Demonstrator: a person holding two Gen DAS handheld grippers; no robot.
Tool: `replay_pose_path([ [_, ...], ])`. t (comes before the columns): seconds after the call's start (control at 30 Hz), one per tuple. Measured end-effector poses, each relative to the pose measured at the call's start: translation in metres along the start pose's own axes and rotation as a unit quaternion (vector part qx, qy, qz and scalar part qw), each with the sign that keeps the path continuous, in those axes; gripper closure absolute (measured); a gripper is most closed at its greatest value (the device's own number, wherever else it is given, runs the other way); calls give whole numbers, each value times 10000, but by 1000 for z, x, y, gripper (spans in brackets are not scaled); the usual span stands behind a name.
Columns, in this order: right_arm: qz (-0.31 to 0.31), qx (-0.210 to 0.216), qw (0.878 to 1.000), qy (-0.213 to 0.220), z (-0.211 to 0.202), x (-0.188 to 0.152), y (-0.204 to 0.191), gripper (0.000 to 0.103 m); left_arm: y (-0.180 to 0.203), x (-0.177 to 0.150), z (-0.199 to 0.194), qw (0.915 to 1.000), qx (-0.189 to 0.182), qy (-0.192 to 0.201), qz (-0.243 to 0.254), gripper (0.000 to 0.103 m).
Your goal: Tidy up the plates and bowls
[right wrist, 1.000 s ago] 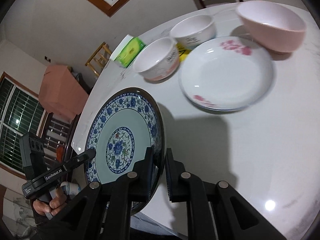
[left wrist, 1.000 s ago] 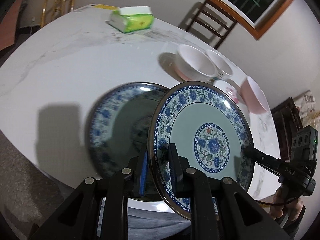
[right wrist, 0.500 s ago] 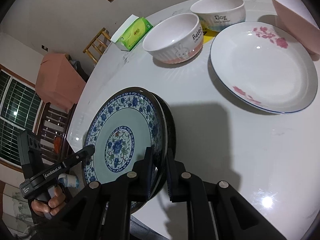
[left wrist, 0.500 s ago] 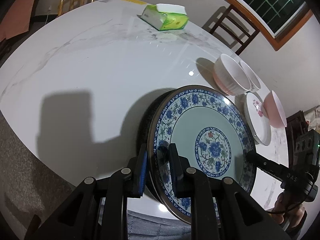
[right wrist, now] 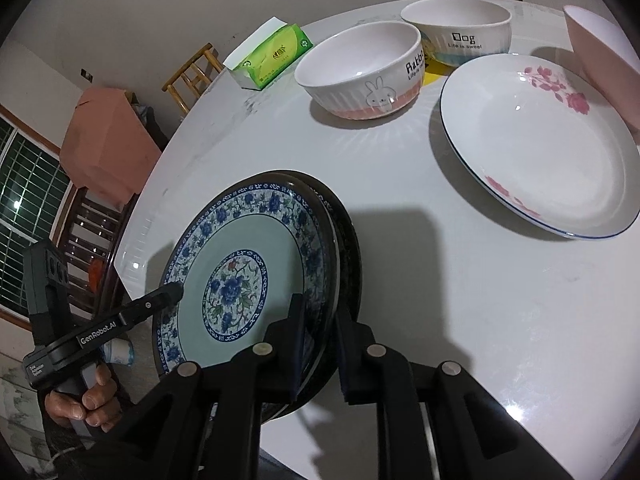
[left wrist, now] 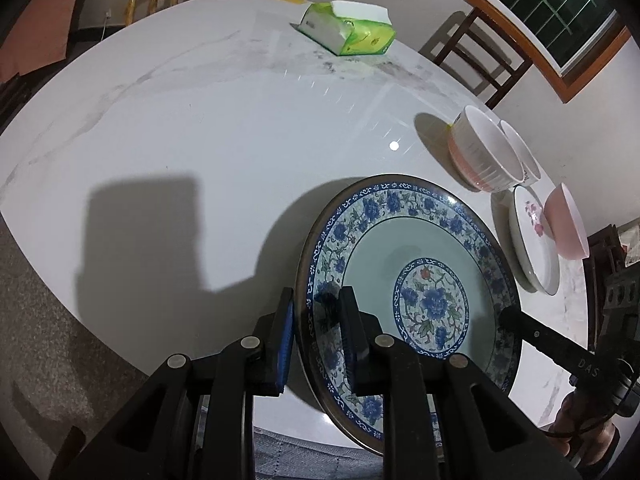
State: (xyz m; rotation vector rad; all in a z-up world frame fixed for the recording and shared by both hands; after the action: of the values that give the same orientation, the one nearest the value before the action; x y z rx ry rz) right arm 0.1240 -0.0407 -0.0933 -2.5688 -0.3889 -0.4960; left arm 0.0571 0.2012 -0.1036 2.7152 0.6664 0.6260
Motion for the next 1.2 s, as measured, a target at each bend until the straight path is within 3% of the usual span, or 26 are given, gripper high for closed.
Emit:
replay_pose_path([
  [0.43, -452, -477, 9977, 153, 2, 0, -12, 85, -1, 0, 5, 9999, 109, 75, -14, 81],
  [1.0, -669, -710, 9949, 257, -1, -5, -18, 83, 8, -3, 7, 9990, 376, 174, 160, 76],
  [1.2, -995, -937, 9902, 271, 0, -8, -28, 77, 11, -4, 7, 9985, 455, 226, 209, 74],
])
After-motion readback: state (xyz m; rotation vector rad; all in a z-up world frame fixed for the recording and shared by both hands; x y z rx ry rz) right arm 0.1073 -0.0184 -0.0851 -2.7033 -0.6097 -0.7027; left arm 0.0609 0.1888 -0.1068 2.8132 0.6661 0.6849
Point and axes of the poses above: each gripper's, at about its wrist camera, not at the fingertips, and z roughly the way its jaws point, y to its right, x to its top, the point moved 2 cm from there along z, roughly the way its jaws point, and after that the axes turned 5 degrees about -z, right-handed, at the moved point
